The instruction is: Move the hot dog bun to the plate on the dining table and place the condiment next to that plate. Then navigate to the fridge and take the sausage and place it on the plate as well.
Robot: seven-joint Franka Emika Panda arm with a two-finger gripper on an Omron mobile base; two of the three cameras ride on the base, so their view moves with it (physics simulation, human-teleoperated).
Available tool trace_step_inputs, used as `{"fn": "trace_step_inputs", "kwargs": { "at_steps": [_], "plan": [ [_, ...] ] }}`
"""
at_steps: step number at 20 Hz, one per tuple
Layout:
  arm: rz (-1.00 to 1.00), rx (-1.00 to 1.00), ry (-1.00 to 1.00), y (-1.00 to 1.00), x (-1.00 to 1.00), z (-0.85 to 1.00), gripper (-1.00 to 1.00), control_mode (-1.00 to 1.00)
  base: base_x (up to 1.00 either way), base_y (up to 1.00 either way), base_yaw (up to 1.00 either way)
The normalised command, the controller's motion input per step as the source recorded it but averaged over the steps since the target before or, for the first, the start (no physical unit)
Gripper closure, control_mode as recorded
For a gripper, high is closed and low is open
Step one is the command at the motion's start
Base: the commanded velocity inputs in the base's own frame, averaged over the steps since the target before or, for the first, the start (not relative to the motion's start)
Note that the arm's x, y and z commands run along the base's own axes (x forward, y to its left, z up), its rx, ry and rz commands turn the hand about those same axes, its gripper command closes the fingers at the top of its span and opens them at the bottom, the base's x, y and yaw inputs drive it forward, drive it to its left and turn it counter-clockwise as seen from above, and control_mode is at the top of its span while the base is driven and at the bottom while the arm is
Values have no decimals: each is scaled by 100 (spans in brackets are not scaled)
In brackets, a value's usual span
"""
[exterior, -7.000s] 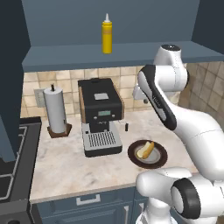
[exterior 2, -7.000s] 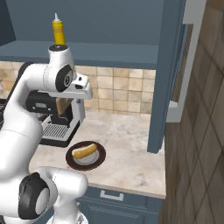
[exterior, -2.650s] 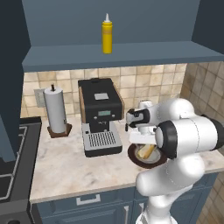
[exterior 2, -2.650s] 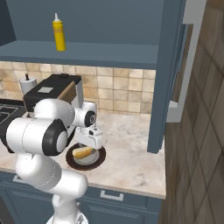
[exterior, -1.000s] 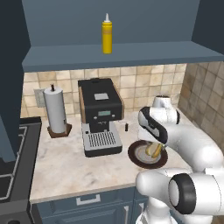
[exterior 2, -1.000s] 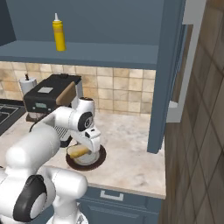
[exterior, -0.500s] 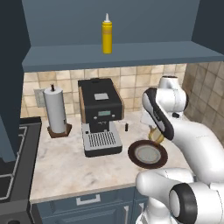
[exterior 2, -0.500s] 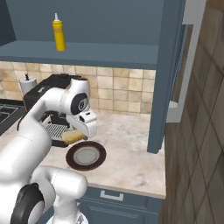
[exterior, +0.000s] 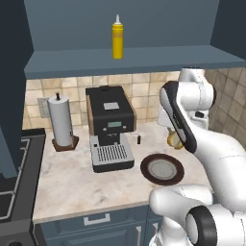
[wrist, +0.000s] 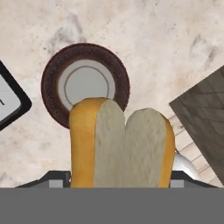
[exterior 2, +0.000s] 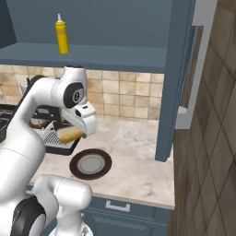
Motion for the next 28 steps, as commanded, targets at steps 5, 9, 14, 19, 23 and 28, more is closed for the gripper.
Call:
{"fn": "trace_step_inputs", "kwargs": {
  "at_steps": [5,9,14,19,23,28],
  "plan": [
    [0,0,-13,9,-54,18,100,-100,0,0,0],
    [0,0,-13,2,-50,0,100,-100,0,0,0],
    [0,0,-5,0,-11,0,100,100,-55,15,16],
    [0,0,0,0,0,0,100,100,-48,43,51],
    [0,0,0,0,0,0,100,100,-11,55,69],
    [0,0,0,0,0,0,100,100,-8,71,71]
  ]
}}
